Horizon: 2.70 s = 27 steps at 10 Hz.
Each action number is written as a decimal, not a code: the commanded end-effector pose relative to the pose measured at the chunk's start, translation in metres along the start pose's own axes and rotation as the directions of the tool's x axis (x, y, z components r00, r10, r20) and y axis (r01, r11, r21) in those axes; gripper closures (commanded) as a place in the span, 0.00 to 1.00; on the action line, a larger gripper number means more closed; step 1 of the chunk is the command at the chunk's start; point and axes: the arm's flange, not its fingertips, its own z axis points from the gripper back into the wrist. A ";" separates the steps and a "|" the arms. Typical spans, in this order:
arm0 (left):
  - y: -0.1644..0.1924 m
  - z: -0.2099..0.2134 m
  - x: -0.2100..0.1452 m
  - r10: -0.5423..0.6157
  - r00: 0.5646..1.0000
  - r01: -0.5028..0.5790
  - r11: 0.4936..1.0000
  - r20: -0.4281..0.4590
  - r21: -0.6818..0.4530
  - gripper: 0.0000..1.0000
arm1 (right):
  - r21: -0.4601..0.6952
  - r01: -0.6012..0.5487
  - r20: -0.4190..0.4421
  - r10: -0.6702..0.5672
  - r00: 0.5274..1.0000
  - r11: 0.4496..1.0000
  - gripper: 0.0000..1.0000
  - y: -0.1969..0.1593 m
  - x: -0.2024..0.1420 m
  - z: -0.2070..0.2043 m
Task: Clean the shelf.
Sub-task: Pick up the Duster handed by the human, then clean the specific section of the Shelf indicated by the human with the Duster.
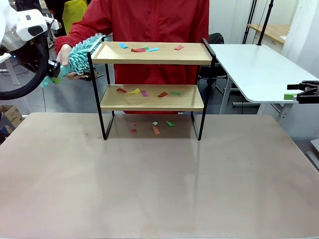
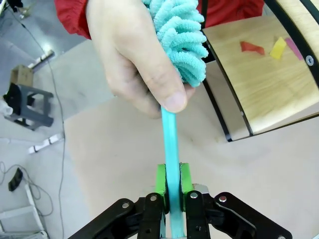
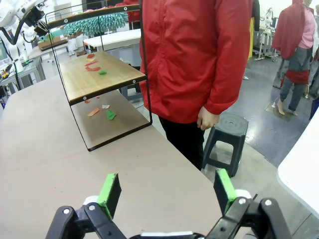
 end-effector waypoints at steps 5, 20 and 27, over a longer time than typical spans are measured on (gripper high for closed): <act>0.000 -0.001 -0.001 0.004 1.000 -0.004 1.000 -0.007 0.003 1.00 | 0.003 -0.002 0.005 0.002 1.000 1.000 0.00 0.002 0.002 -0.001; 0.111 0.101 -0.046 -0.689 0.632 0.762 0.637 -0.355 0.118 0.87 | 0.003 -0.002 0.005 0.002 1.000 1.000 0.00 0.002 0.002 -0.001; 0.093 0.134 -0.092 -0.942 -0.132 0.951 -0.033 -0.309 -0.307 0.87 | 0.003 -0.002 0.005 0.002 1.000 1.000 0.00 0.002 0.002 -0.001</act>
